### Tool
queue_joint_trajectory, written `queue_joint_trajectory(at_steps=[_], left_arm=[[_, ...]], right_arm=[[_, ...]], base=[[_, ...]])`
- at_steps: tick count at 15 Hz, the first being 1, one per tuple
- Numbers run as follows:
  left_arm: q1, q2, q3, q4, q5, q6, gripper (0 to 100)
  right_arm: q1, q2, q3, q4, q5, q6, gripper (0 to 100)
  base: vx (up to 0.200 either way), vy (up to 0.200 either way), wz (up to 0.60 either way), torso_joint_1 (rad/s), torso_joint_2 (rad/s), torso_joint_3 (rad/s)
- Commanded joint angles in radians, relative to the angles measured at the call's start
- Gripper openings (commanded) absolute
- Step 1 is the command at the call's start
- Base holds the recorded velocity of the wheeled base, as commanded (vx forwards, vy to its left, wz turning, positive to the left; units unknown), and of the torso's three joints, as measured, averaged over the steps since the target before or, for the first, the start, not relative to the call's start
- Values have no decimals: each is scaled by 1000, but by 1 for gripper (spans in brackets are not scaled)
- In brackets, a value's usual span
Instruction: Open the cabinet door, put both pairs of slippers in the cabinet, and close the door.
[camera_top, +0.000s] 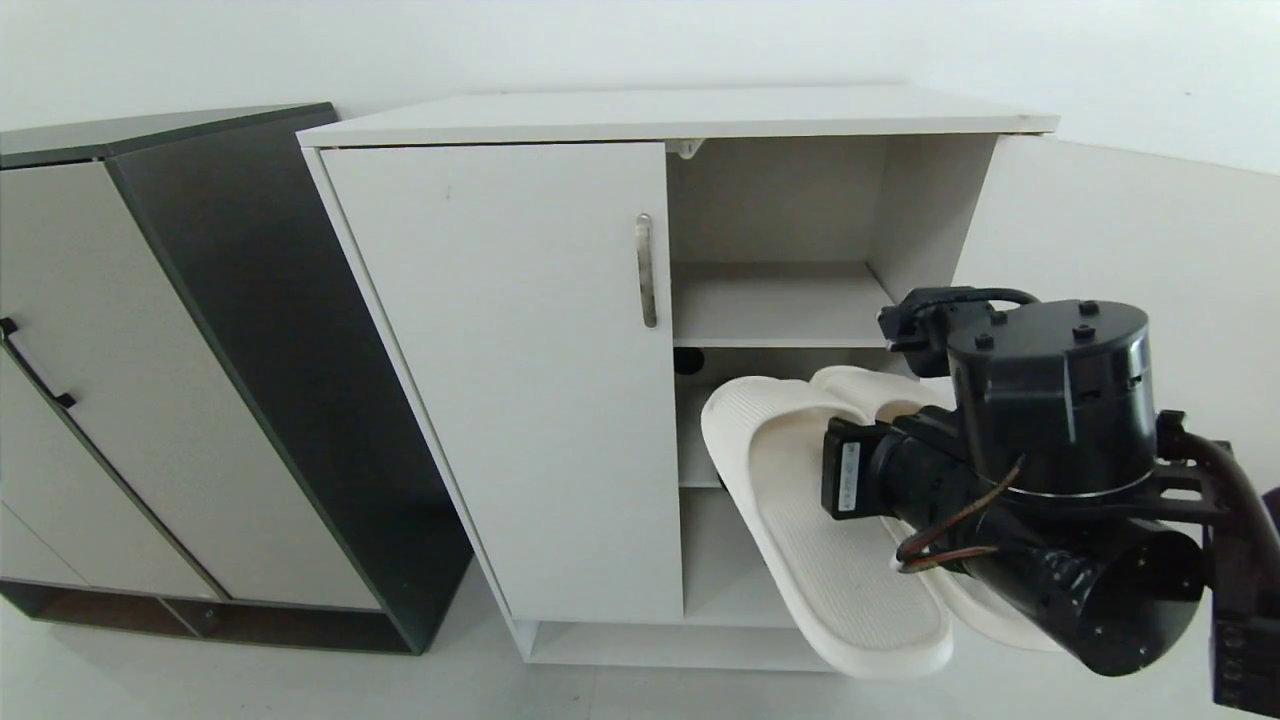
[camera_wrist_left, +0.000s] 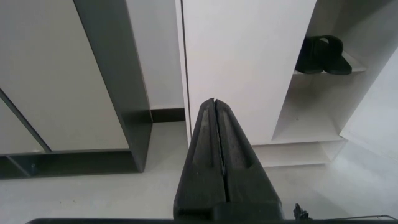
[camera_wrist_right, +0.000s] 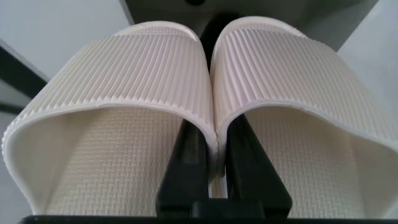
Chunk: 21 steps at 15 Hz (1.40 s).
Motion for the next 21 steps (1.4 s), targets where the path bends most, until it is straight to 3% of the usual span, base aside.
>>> queue_joint_trajectory(at_steps=[1,4,8,12,21], left_arm=[[-1,0,0,0,0,0,0],[-1,0,0,0,0,0,0],[-1,0,0,0,0,0,0],[-1,0,0,0,0,0,0],[-1,0,0,0,0,0,0]], right_arm=[[5,75,-108,4,-54,-29,0],[2,130,-196,44,-147,-57,0],[-26,133,-274,155,-149,-55,0],[-15,133,-273,155,-150,-51,0],[28,207,-340,165,-155,37,0]], base=[[0,0,0,0,0,0],[0,0,0,0,0,0],[0,0,0,0,0,0],[0,-150,0,-1,2,1],[0,0,0,0,0,0]])
